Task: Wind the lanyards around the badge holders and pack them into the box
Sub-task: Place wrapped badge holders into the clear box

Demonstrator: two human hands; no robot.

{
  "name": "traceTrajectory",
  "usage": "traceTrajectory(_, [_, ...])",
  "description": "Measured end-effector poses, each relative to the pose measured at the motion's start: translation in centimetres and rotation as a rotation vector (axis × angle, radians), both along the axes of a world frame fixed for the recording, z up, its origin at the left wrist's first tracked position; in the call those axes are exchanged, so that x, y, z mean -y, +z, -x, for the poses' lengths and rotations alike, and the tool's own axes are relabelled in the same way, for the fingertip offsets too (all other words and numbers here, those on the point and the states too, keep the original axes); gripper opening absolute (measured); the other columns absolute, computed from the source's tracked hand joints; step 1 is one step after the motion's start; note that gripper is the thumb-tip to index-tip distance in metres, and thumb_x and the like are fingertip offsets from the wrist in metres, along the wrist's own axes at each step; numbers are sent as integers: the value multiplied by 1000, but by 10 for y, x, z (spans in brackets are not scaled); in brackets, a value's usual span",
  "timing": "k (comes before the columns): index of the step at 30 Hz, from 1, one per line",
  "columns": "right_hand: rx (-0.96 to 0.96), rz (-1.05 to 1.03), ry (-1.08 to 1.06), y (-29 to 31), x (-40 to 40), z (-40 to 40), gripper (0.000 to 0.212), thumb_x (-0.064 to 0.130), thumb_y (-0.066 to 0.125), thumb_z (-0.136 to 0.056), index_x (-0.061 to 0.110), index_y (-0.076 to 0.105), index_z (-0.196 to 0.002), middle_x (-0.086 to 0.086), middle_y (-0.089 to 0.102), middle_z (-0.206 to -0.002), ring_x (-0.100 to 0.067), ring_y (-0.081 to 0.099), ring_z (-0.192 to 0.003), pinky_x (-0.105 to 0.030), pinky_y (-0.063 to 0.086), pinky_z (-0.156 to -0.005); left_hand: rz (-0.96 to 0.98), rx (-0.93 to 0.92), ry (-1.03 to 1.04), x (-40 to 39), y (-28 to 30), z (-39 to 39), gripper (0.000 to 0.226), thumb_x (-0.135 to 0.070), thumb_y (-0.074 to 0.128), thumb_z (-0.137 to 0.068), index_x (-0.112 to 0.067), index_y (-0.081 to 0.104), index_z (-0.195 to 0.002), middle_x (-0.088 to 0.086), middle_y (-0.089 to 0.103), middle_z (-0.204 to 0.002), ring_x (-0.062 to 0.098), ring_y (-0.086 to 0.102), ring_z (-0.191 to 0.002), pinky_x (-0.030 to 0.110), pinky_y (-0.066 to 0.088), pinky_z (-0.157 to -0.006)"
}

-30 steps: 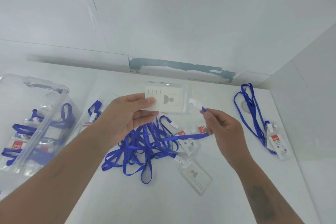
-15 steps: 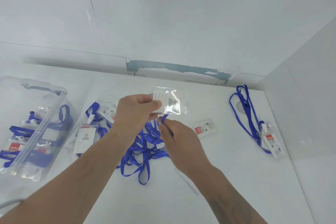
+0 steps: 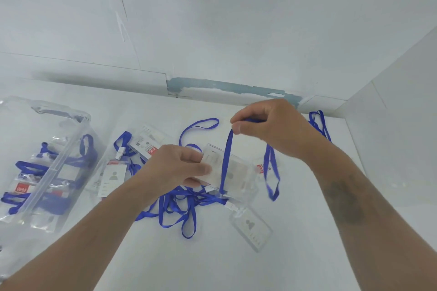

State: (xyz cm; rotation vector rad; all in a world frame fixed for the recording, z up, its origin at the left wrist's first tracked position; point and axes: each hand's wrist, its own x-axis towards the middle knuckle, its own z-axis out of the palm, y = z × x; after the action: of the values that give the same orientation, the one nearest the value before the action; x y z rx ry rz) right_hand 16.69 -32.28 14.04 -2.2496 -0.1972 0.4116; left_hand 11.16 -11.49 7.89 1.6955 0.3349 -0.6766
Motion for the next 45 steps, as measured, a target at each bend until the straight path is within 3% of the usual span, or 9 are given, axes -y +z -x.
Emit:
traceTrajectory(6, [-176, -374, -312, -48, -1, 13, 21, 6, 72, -80, 25, 78, -75, 0, 76, -74, -22, 63, -73, -36, 50, -69, 458, -82, 166, -6, 5, 2, 19, -16, 75, -68, -10, 78, -85, 12, 77, -92, 20, 74, -73, 22, 60, -62])
traceTrajectory(9, [-244, -249, -355, -75, -19, 39, 31, -4, 60, -83, 17, 71, -64, 5, 63, -53, -24, 46, -61, -25, 40, -51, 523, -103, 334, -4, 3, -4, 29, -13, 74, -68, -4, 73, -97, 12, 77, -92, 19, 75, -73, 22, 61, -63])
traceTrajectory(13, [-153, -200, -173, -83, -46, 75, 30, 29, 56, -97, 18, 69, -72, 9, 69, -67, -11, 44, -56, -25, 38, -58, 372, -65, 502, -5, -8, -12, 18, -7, 74, -82, -6, 71, -100, 9, 78, -94, 21, 76, -83, 27, 62, -74])
traceTrajectory(17, [84, 142, 92, -78, -49, 86, 30, 37, 47, -99, 15, 52, -79, 1, 59, -73, -14, 49, -69, -32, 45, -67, 25, 61, 471, -9, -17, -16, 10, -11, 77, -83, -18, 71, -88, 1, 78, -82, 17, 76, -73, 30, 60, -76])
traceTrajectory(21, [212, 235, 132, -47, -42, 67, 22, 39, 50, -97, 25, 68, -97, 6, 67, -90, -11, 58, -84, -33, 48, -80, -104, 110, 348, -14, -17, -14, 10, -14, 77, -83, -21, 72, -86, -3, 77, -78, 16, 75, -70, 31, 61, -77])
traceTrajectory(27, [111, 136, 104, -5, -26, 26, 9, 32, 67, -90, 35, 75, -90, 35, 62, -70, 2, 56, -57, -8, 41, -54, -52, 26, 168, -21, -10, -7, 20, -19, 80, -80, -18, 74, -98, -1, 78, -82, 16, 76, -74, 33, 59, -84])
traceTrajectory(35, [-64, -230, -70, -20, -21, 6, 7, 16, 79, -80, 22, 79, -84, 8, 77, -81, -5, 71, -80, -10, 52, -73, 235, -69, 4, -34, 7, 2, 11, -12, 76, -76, -17, 82, -84, 8, 78, -92, 20, 75, -77, 22, 60, -70])
traceTrajectory(41, [-214, -310, -332, -64, -50, 38, 43, -12, 59, -77, 19, 58, -46, 10, 57, -46, -8, 45, -45, -26, 40, -53, 465, -74, 363, -40, 2, 2, 10, -13, 73, -66, -13, 81, -73, 7, 77, -85, 16, 73, -67, 21, 59, -58])
traceTrajectory(45, [-173, -259, -242, -76, -82, 75, 17, 24, 61, -94, 26, 75, -85, 10, 70, -69, -7, 48, -52, -18, 38, -56, 368, -79, 530, -43, -11, 0, 21, -10, 73, -82, -6, 73, -102, 11, 77, -97, 19, 76, -82, 26, 59, -70])
